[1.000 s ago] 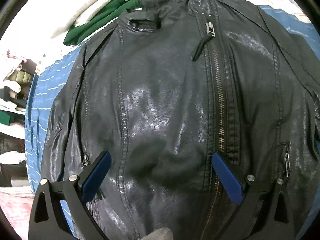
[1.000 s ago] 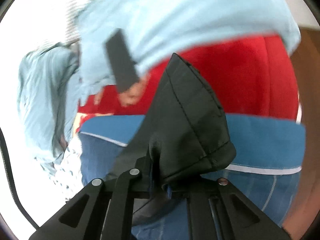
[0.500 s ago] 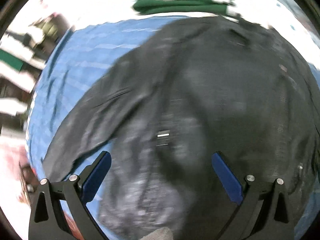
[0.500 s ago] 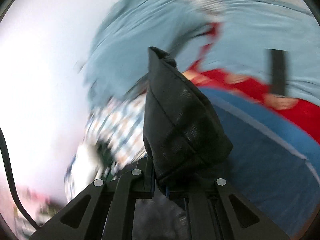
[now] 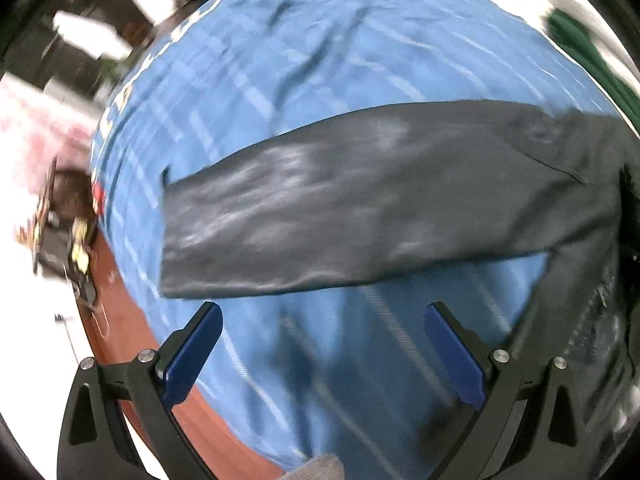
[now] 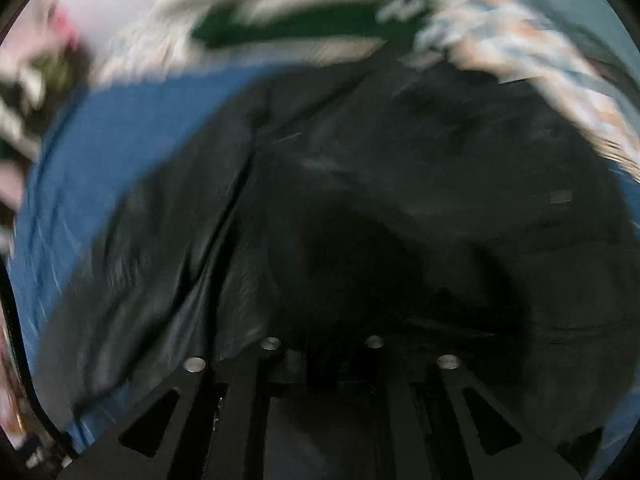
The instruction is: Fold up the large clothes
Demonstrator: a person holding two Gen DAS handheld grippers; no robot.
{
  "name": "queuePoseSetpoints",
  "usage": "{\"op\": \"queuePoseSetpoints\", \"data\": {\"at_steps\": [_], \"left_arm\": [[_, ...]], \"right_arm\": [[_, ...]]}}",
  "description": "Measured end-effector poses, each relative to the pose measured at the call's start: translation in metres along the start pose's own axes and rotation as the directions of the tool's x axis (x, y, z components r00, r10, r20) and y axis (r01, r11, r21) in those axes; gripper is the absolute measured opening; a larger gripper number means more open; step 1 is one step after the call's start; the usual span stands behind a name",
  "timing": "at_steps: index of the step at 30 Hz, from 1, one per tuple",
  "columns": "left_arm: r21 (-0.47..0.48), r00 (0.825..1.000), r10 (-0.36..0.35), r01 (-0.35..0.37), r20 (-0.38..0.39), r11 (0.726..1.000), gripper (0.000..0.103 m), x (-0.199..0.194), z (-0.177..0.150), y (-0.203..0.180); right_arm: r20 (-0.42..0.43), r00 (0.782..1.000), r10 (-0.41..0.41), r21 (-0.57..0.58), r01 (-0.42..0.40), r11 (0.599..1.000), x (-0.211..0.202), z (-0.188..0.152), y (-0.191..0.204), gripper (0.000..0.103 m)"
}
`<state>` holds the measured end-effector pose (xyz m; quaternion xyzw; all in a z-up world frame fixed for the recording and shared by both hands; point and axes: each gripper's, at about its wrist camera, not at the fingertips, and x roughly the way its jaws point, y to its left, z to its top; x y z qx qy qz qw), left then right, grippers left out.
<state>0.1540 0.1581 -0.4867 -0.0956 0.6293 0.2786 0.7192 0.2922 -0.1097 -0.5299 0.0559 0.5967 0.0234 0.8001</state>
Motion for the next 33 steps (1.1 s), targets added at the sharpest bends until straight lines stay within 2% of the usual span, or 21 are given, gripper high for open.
{"op": "queuePoseSetpoints", "data": {"at_steps": [1, 2, 3, 4, 6, 8, 11, 13, 14, 16, 17, 19, 21, 24, 25, 26, 27, 28, 30, 31, 33], "left_arm": [[-0.036, 1.0, -0.018, 0.018, -0.009, 0.999, 0.103, 0.005, 0.0, 0.014], [-0.06, 0.999, -0.032, 0.031, -0.017, 0.998, 0.103, 0.007, -0.001, 0.022], [-0.094, 0.998, -0.056, 0.053, -0.028, 0.994, 0.102, 0.009, -0.002, 0.029], [-0.136, 0.995, -0.094, 0.087, -0.044, 0.987, 0.102, 0.012, -0.003, 0.038], [-0.23, 0.979, -0.188, 0.167, -0.073, 0.959, 0.102, 0.02, -0.006, 0.047], [-0.329, 0.953, -0.289, 0.247, -0.086, 0.911, 0.102, 0.034, -0.003, 0.059], [-0.48, 0.912, -0.403, 0.322, -0.073, 0.816, 0.097, 0.062, 0.008, 0.075], [-0.548, 0.906, -0.421, 0.333, -0.039, 0.767, 0.093, 0.079, 0.02, 0.085], [-0.577, 0.91, -0.415, 0.327, -0.023, 0.749, 0.09, 0.087, 0.027, 0.09], [-0.62, 0.922, -0.386, 0.302, -0.003, 0.725, 0.079, 0.098, 0.042, 0.1], [-0.631, 0.931, -0.364, 0.29, 0.013, 0.72, 0.074, 0.101, 0.051, 0.106], [-0.626, 0.947, -0.317, 0.273, 0.043, 0.73, 0.035, 0.101, 0.07, 0.115], [-0.612, 0.955, -0.287, 0.269, 0.071, 0.744, 0.013, 0.1, 0.088, 0.12], [-0.585, 0.947, -0.296, 0.31, 0.123, 0.75, 0.008, 0.101, 0.114, 0.129], [-0.57, 0.946, -0.294, 0.319, 0.139, 0.757, 0.008, 0.1, 0.12, 0.129], [-0.554, 0.944, -0.293, 0.327, 0.153, 0.765, 0.008, 0.097, 0.123, 0.124], [-0.542, 0.941, -0.294, 0.336, 0.165, 0.77, 0.008, 0.097, 0.127, 0.123], [-0.531, 0.937, -0.301, 0.348, 0.177, 0.773, 0.008, 0.097, 0.13, 0.121], [-0.518, 0.931, -0.325, 0.363, 0.166, 0.775, 0.012, 0.105, 0.136, 0.112], [-0.518, 0.926, -0.344, 0.372, 0.154, 0.77, 0.017, 0.112, 0.137, 0.111], [-0.526, 0.905, -0.392, 0.418, 0.166, 0.741, 0.023, 0.122, 0.133, 0.113]], "right_arm": [[-0.018, 1.0, -0.004, -0.024, 0.003, 1.0, 0.003, -0.003, 0.01, 0.037], [-0.02, 0.999, 0.027, -0.031, -0.027, 0.999, -0.003, -0.007, 0.016, 0.045], [-0.031, 0.995, 0.092, -0.019, -0.092, 0.996, -0.009, -0.009, 0.017, 0.061], [-0.049, 0.985, 0.168, 0.009, -0.168, 0.986, -0.018, -0.014, 0.016, 0.067], [-0.062, 0.967, 0.249, 0.042, -0.246, 0.968, -0.039, -0.026, 0.011, 0.067], [-0.066, 0.951, 0.302, 0.07, -0.298, 0.952, -0.061, -0.037, 0.003, 0.067], [-0.09, 0.929, 0.359, 0.167, -0.341, 0.925, -0.076, -0.028, -0.023, 0.067], [-0.108, 0.926, 0.361, 0.222, -0.332, 0.917, -0.075, -0.028, -0.037, 0.067], [-0.117, 0.93, 0.349, 0.242, -0.314, 0.918, -0.07, -0.027, -0.043, 0.067], [-0.128, 0.936, 0.328, 0.274, -0.284, 0.919, -0.064, -0.009, -0.051, 0.067], [-0.129, 0.94, 0.315, 0.284, -0.269, 0.92, -0.061, -0.007, -0.053, 0.067], [-0.127, 0.949, 0.289, 0.293, -0.242, 0.925, -0.055, 0.002, -0.055, 0.067], [-0.111, 0.953, 0.283, 0.308, -0.238, 0.921, -0.052, 0.009, -0.05, 0.067], [-0.073, 0.951, 0.301, 0.329, -0.262, 0.907, -0.047, 0.019, -0.037, 0.066], [-0.071, 0.949, 0.307, 0.339, -0.266, 0.902, -0.044, 0.022, -0.034, 0.062], [-0.065, 0.943, 0.326, 0.354, -0.284, 0.891, -0.038, 0.025, -0.03, 0.055], [-0.061, 0.937, 0.343, 0.37, -0.298, 0.88, -0.03, 0.029, -0.026, 0.037], [-0.078, 0.931, 0.356, 0.383, -0.302, 0.873, -0.017, 0.032, -0.019, 0.03], [-0.156, 0.924, 0.348, 0.396, -0.264, 0.879, 0.013, 0.034, -0.006, 0.03], [-0.183, 0.929, 0.32, 0.399, -0.228, 0.888, 0.026, 0.033, -0.001, 0.03], [-0.199, 0.934, 0.296, 0.379, -0.205, 0.902, 0.03, 0.038, 0.004, 0.032]]}}
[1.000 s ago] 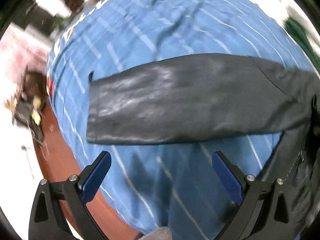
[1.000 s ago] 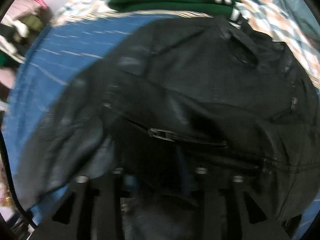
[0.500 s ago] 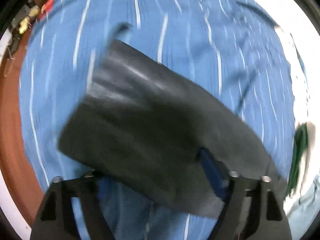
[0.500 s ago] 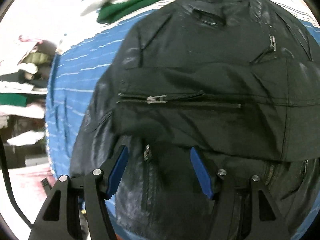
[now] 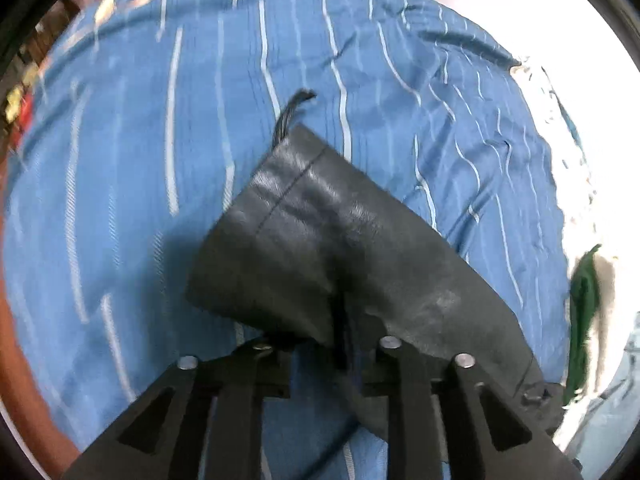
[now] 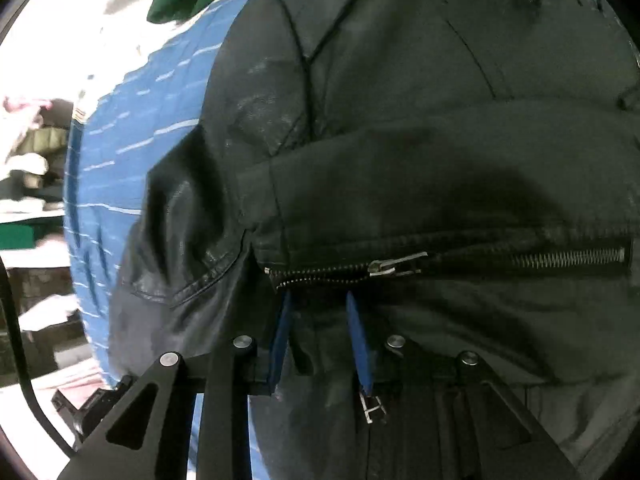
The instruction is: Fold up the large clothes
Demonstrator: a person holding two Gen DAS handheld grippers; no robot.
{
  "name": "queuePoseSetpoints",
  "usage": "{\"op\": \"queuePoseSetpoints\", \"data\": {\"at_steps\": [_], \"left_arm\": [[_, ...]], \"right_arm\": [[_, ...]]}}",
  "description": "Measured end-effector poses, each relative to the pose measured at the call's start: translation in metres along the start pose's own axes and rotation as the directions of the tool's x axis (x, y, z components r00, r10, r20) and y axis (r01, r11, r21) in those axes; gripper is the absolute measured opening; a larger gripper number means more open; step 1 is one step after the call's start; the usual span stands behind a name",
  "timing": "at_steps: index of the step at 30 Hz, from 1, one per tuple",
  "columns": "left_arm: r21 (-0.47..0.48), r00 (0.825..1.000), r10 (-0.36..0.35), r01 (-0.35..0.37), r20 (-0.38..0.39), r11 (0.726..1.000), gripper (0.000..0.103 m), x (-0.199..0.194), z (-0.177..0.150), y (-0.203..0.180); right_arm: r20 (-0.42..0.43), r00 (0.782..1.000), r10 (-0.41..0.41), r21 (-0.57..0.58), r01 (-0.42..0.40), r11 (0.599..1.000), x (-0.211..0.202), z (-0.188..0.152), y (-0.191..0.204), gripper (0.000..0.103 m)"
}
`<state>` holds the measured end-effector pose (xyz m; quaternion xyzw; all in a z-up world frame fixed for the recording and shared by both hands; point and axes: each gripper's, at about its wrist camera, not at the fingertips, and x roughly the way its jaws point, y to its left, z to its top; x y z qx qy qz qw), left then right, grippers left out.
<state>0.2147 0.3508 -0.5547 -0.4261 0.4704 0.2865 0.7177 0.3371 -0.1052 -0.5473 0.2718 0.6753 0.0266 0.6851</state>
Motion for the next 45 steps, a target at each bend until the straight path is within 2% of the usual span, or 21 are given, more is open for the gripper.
{"op": "queuePoseSetpoints", "data": {"at_steps": [2, 3, 4, 5, 7, 8, 10, 11, 14, 16, 19, 23, 24, 26, 27, 31, 32, 34, 37, 41, 45], "left_arm": [[-0.02, 0.998, -0.068, 0.068, 0.0, 0.997, 0.037, 0.004, 0.001, 0.005], [-0.033, 0.995, -0.101, 0.101, 0.001, 0.994, 0.048, 0.006, 0.002, 0.006], [-0.041, 0.994, -0.111, 0.111, 0.003, 0.993, 0.051, 0.005, 0.0, 0.005], [-0.049, 0.995, -0.096, 0.096, 0.007, 0.994, 0.051, 0.005, 0.0, 0.005], [-0.067, 0.998, -0.065, 0.066, 0.027, 0.996, 0.05, 0.006, 0.002, -0.001], [-0.07, 0.998, -0.047, 0.049, 0.041, 0.996, 0.047, 0.003, 0.002, -0.003], [-0.045, 0.997, 0.013, -0.01, 0.077, 0.999, 0.014, -0.003, 0.006, -0.013], [-0.027, 0.995, 0.044, -0.041, 0.093, 0.999, 0.008, -0.007, 0.007, -0.014], [0.026, 0.99, 0.058, -0.062, 0.128, 0.998, 0.006, -0.024, 0.011, -0.026], [0.088, 0.985, 0.065, -0.08, 0.162, 0.993, 0.003, -0.038, 0.011, -0.038], [0.168, 0.976, 0.07, -0.106, 0.204, 0.98, 0.003, -0.052, 0.012, -0.056], [0.256, 0.957, 0.077, -0.152, 0.281, 0.955, 0.002, -0.076, 0.003, -0.078], [0.273, 0.951, 0.073, -0.159, 0.302, 0.949, 0.002, -0.084, 0.0, -0.084], [0.307, 0.936, 0.062, -0.175, 0.345, 0.936, 0.002, -0.102, -0.008, -0.096], [0.322, 0.93, 0.058, -0.183, 0.363, 0.929, 0.002, -0.108, -0.012, -0.101], [0.422, 0.881, 0.031, -0.256, 0.471, 0.87, 0.001, -0.141, -0.044, -0.142], [0.445, 0.869, 0.019, -0.272, 0.494, 0.853, 0.001, -0.148, -0.055, -0.154], [0.498, 0.854, -0.019, -0.285, 0.52, 0.819, 0.001, -0.165, -0.081, -0.177], [0.569, 0.845, -0.078, -0.285, 0.53, 0.771, 0.001, -0.182, -0.119, -0.208], [0.676, 0.862, -0.178, -0.227, 0.474, 0.701, 0.001, -0.193, -0.181, -0.255], [0.774, 0.909, -0.25, -0.112, 0.333, 0.623, 0.001, -0.184, -0.256, -0.302]], "right_arm": [[-0.023, 1.0, 0.005, -0.023, -0.005, 1.0, -0.007, 0.001, 0.004, 0.034], [-0.04, 0.999, 0.023, -0.027, -0.024, 0.999, -0.011, 0.0, 0.003, 0.037], [-0.059, 0.997, 0.043, -0.021, -0.045, 0.999, -0.015, -0.002, 0.0, 0.049], [-0.067, 0.996, 0.055, -0.011, -0.056, 0.998, -0.021, -0.004, -0.003, 0.054], [-0.056, 0.997, 0.05, -0.011, -0.05, 0.999, -0.035, -0.01, -0.008, 0.057], [-0.043, 0.999, 0.028, -0.017, -0.028, 0.999, -0.04, -0.011, -0.009, 0.057], [-0.003, 1.0, -0.014, -0.024, 0.014, 1.0, -0.053, -0.014, -0.013, 0.057], [0.009, 1.0, -0.019, -0.018, 0.019, 1.0, -0.057, -0.013, -0.014, 0.057], [0.035, 0.999, -0.027, 0.023, 0.026, 0.999, -0.057, -0.007, -0.017, 0.054], [0.052, 0.997, -0.048, 0.017, 0.047, 0.999, -0.046, 0.0, -0.014, 0.031], [-0.001, 0.993, -0.121, 0.037, 0.121, 0.992, -0.009, 0.009, -0.006, 0.032], [-0.003, 0.98, -0.2, -0.011, 0.2, 0.98, -0.018, 0.009, 0.009, 0.032], [-0.01, 0.98, -0.198, -0.018, 0.198, 0.98, -0.022, 0.008, 0.01, 0.035], [-0.015, 0.974, -0.228, -0.037, 0.227, 0.973, -0.034, 0.004, 0.008, 0.055], [-0.002, 0.965, -0.262, -0.052, 0.262, 0.964, -0.041, 0.003, 0.007, 0.069], [0.145, 0.874, -0.464, -0.172, 0.484, 0.858, -0.07, -0.003, 0.008, 0.078], [0.159, 0.867, -0.472, -0.183, 0.496, 0.849, -0.075, -0.003, 0.003, 0.079], [0.147, 0.879, -0.454, -0.19, 0.476, 0.859, -0.082, -0.002, -0.007, 0.08], [0.158, 0.89, -0.428, -0.211, 0.454, 0.866, -0.101, 0.0, -0.028, 0.08], [0.163, 0.91, -0.382, -0.191, 0.409, 0.892, -0.135, 0.001, -0.073, 0.08], [0.151, 0.925, -0.348, -0.093, 0.363, 0.927, -0.175, 0.001, -0.145, 0.08]]}}
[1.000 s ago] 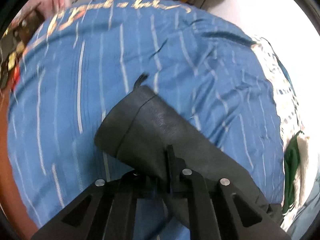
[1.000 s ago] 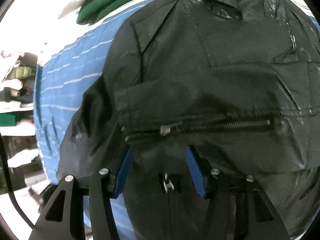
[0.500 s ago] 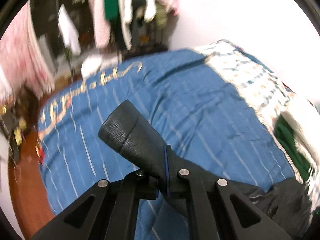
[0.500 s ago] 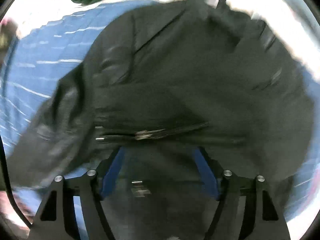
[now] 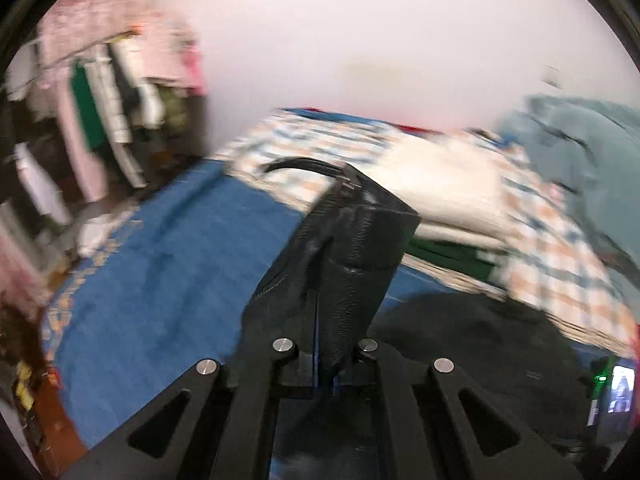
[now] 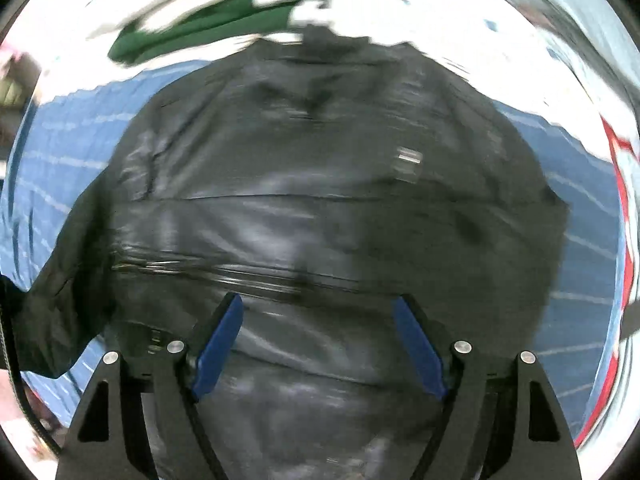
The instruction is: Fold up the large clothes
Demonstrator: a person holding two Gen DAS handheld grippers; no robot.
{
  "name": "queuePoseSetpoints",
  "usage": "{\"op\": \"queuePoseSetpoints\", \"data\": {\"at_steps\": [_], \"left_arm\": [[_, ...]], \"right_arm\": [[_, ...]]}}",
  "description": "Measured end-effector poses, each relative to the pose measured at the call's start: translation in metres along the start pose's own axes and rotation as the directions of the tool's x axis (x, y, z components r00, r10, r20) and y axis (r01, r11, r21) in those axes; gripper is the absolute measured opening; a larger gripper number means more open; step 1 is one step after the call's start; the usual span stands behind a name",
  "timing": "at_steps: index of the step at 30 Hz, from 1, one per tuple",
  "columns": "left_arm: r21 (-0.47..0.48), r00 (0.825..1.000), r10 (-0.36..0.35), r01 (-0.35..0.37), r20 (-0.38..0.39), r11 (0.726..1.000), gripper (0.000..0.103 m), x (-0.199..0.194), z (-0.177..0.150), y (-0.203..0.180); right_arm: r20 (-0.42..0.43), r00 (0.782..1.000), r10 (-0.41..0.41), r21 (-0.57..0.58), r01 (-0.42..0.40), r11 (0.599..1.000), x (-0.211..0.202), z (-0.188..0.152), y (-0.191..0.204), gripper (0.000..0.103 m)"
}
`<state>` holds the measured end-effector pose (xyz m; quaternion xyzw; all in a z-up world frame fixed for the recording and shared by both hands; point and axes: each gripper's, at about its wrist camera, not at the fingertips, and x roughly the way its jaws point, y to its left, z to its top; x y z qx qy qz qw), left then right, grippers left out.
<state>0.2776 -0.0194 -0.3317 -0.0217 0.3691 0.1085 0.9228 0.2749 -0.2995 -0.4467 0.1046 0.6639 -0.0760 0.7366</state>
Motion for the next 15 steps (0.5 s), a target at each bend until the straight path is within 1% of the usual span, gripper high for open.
{"op": "queuePoseSetpoints", "data": {"at_steps": [1, 2, 4, 6, 8, 10, 13, 14, 15], "left_arm": [[0.019, 0.998, -0.048, 0.049, -0.033, 0.999, 0.001, 0.002, -0.006, -0.026], [0.033, 0.995, -0.086, 0.089, -0.059, 0.996, 0.001, 0.003, -0.012, -0.051], [0.073, 0.982, -0.158, 0.167, -0.107, 0.983, 0.001, 0.005, -0.03, -0.098], [0.114, 0.965, -0.207, 0.226, -0.16, 0.967, 0.001, 0.009, -0.048, -0.14], [0.152, 0.946, -0.238, 0.275, -0.222, 0.949, 0.002, 0.016, -0.067, -0.181], [0.199, 0.921, -0.242, 0.31, -0.307, 0.929, 0.002, 0.028, -0.093, -0.217], [0.241, 0.89, -0.218, 0.332, -0.4, 0.912, 0.005, 0.043, -0.123, -0.252], [0.264, 0.883, -0.19, 0.324, -0.428, 0.908, 0.006, 0.047, -0.134, -0.262], [0.289, 0.882, -0.159, 0.309, -0.444, 0.906, 0.007, 0.049, -0.142, -0.268]], "right_arm": [[-0.004, 1.0, 0.005, 0.026, -0.005, 1.0, -0.004, -0.003, -0.014, 0.08], [-0.009, 1.0, 0.007, 0.053, -0.006, 0.999, -0.004, -0.001, -0.039, 0.08], [-0.021, 1.0, 0.0, 0.109, 0.002, 0.994, -0.007, -0.008, -0.085, 0.08], [-0.035, 0.999, -0.008, 0.178, 0.014, 0.984, -0.011, -0.021, -0.136, 0.08], [-0.044, 0.999, -0.02, 0.23, 0.03, 0.973, -0.013, -0.038, -0.172, 0.08], [-0.06, 0.998, -0.032, 0.268, 0.047, 0.962, -0.013, -0.054, -0.21, 0.08], [-0.087, 0.996, -0.034, 0.305, 0.059, 0.95, -0.01, -0.078, -0.258, 0.08], [-0.092, 0.995, -0.031, 0.312, 0.058, 0.948, -0.009, -0.083, -0.269, 0.08], [-0.094, 0.995, -0.025, 0.318, 0.054, 0.947, -0.009, -0.089, -0.279, 0.08]]}}
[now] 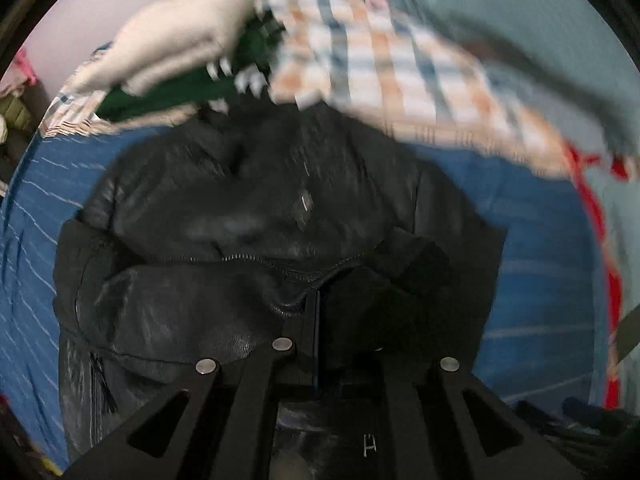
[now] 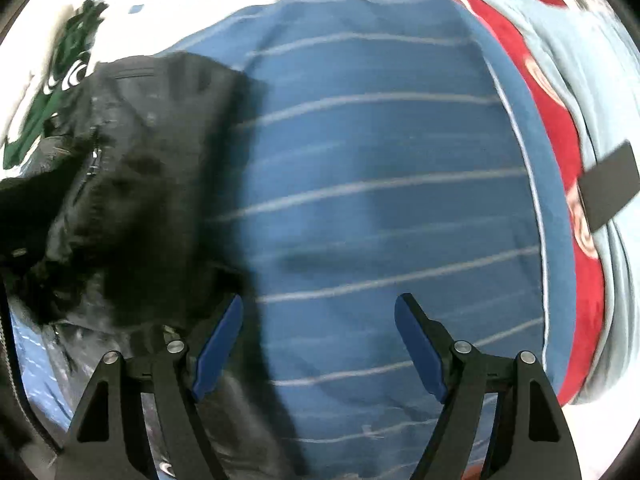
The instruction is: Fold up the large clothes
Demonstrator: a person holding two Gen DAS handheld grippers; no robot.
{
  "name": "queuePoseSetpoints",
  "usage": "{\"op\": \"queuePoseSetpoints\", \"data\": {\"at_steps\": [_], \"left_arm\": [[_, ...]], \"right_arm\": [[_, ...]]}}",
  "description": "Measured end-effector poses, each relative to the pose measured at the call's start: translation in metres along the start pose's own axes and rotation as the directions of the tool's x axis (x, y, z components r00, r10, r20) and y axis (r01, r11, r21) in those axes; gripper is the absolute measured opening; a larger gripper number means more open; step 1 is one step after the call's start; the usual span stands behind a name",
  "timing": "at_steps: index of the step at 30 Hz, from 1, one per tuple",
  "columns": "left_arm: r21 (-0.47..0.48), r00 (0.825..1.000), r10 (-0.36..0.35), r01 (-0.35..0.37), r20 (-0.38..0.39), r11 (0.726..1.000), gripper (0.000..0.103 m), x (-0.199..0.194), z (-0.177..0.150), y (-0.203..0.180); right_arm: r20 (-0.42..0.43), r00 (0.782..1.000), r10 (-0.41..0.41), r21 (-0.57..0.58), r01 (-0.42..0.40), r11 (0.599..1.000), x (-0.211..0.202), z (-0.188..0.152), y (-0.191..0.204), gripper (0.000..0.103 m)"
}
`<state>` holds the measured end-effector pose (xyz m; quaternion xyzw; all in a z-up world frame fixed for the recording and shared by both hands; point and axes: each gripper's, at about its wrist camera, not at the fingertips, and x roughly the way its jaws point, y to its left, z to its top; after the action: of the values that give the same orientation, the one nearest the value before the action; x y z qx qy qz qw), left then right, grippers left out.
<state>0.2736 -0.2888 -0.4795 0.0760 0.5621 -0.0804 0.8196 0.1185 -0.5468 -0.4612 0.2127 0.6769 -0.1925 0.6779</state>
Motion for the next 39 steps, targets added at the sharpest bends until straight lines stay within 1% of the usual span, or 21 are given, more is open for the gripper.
{"op": "queuePoseSetpoints", "data": {"at_steps": [3, 6, 8, 9, 10, 13, 15, 17, 19, 20, 22, 23, 25, 27, 28, 30, 32, 34, 35, 37, 39], "left_arm": [[0.039, 0.999, 0.048, -0.048, -0.005, 0.998, 0.009, 0.004, -0.009, -0.012], [0.037, 0.999, 0.031, -0.031, -0.013, 0.999, 0.016, -0.002, -0.01, -0.008], [0.028, 1.0, 0.026, -0.026, -0.018, 0.999, 0.045, -0.002, -0.01, -0.007], [0.02, 1.0, 0.019, -0.019, -0.022, 1.0, 0.087, -0.004, -0.01, -0.004], [0.004, 1.0, 0.011, -0.011, -0.021, 1.0, 0.103, -0.008, -0.009, -0.001], [-0.022, 1.0, 0.017, -0.017, -0.023, 1.0, 0.103, -0.009, -0.008, 0.005], [-0.055, 1.0, 0.014, -0.016, -0.024, 0.998, 0.103, -0.018, -0.01, 0.017], [-0.088, 0.999, 0.046, -0.046, -0.008, 0.995, 0.103, -0.036, -0.019, 0.033], [-0.117, 0.997, 0.081, -0.08, 0.003, 0.99, 0.103, -0.048, -0.028, 0.053], [-0.13, 0.993, 0.115, -0.113, 0.01, 0.985, 0.103, -0.055, -0.035, 0.064], [-0.141, 0.981, 0.195, -0.191, 0.009, 0.971, 0.103, -0.064, -0.049, 0.087], [-0.145, 0.972, 0.233, -0.23, 0.005, 0.962, 0.103, -0.067, -0.058, 0.101], [-0.148, 0.956, 0.292, -0.292, -0.02, 0.945, 0.103, -0.064, -0.074, 0.126], [-0.171, 0.946, 0.315, -0.324, -0.074, 0.931, 0.103, -0.055, -0.089, 0.15], [-0.189, 0.943, 0.319, -0.332, -0.097, 0.924, 0.103, -0.051, -0.096, 0.16], [-0.232, 0.933, 0.334, -0.357, -0.133, 0.905, 0.103, -0.045, -0.107, 0.182], [-0.258, 0.92, 0.363, -0.39, -0.147, 0.884, 0.103, -0.039, -0.111, 0.2], [-0.279, 0.907, 0.395, -0.422, -0.148, 0.863, 0.103, -0.035, -0.111, 0.216], [-0.286, 0.904, 0.402, -0.428, -0.147, 0.857, 0.103, -0.033, -0.11, 0.222], [-0.302, 0.898, 0.413, -0.441, -0.154, 0.845, 0.103, -0.03, -0.107, 0.232], [-0.32, 0.898, 0.412, -0.441, -0.155, 0.839, 0.103, -0.029, -0.101, 0.24]], "right_arm": [[-0.012, 0.999, 0.044, 0.012, -0.044, 0.999, 0.0, -0.006, -0.029, 0.08], [-0.019, 0.993, 0.112, 0.015, -0.112, 0.994, -0.005, -0.008, -0.051, 0.08], [-0.014, 0.987, 0.159, 0.01, -0.159, 0.987, -0.012, -0.008, -0.063, 0.08], [-0.01, 0.984, 0.175, 0.003, -0.175, 0.985, -0.017, -0.008, -0.064, 0.08], [-0.006, 0.982, 0.187, -0.006, -0.187, 0.982, -0.022, -0.007, -0.065, 0.08], [-0.005, 0.975, 0.224, -0.017, -0.224, 0.974, -0.033, -0.004, -0.066, 0.08], [-0.004, 0.967, 0.254, -0.016, -0.254, 0.967, -0.041, -0.001, -0.047, 0.08], [0.003, 0.959, 0.283, -0.025, -0.283, 0.959, -0.049, 0.005, -0.034, 0.08], [0.004, 0.94, 0.34, -0.026, -0.34, 0.94, -0.059, 0.011, -0.027, 0.08], [-0.007, 0.926, 0.376, -0.023, -0.376, 0.926, -0.059, 0.016, -0.014, 0.08], [-0.047, 0.883, 0.467, -0.011, -0.468, 0.883, -0.058, 0.022, 0.001, 0.08], [-0.074, 0.853, 0.516, -0.003, -0.517, 0.856, -0.056, 0.026, 0.011, 0.08], [-0.105, 0.812, 0.575, 0.018, -0.576, 0.817, -0.048, 0.034, 0.03, 0.08], [-0.13, 0.794, 0.594, 0.031, -0.596, 0.802, -0.036, 0.043, 0.05, 0.08], [-0.14, 0.804, 0.578, 0.027, -0.58, 0.814, -0.027, 0.048, 0.063, 0.08], [-0.14, 0.847, 0.512, 0.019, -0.515, 0.857, -0.008, 0.058, 0.082, 0.08], [-0.17, 0.868, 0.467, 0.01, -0.473, 0.881, 0.015, 0.064, 0.101, 0.08], [-0.186, 0.903, 0.388, -0.029, -0.4, 0.916, 0.028, 0.063, 0.116, 0.08], [-0.178, 0.913, 0.367, -0.05, -0.381, 0.923, 0.029, 0.061, 0.122, 0.079], [-0.148, 0.947, 0.285, -0.1, -0.301, 0.948, 0.025, 0.056, 0.132, 0.063], [-0.099, 0.961, 0.258, -0.087, -0.267, 0.96, 0.012, 0.05, 0.132, 0.062]]}}
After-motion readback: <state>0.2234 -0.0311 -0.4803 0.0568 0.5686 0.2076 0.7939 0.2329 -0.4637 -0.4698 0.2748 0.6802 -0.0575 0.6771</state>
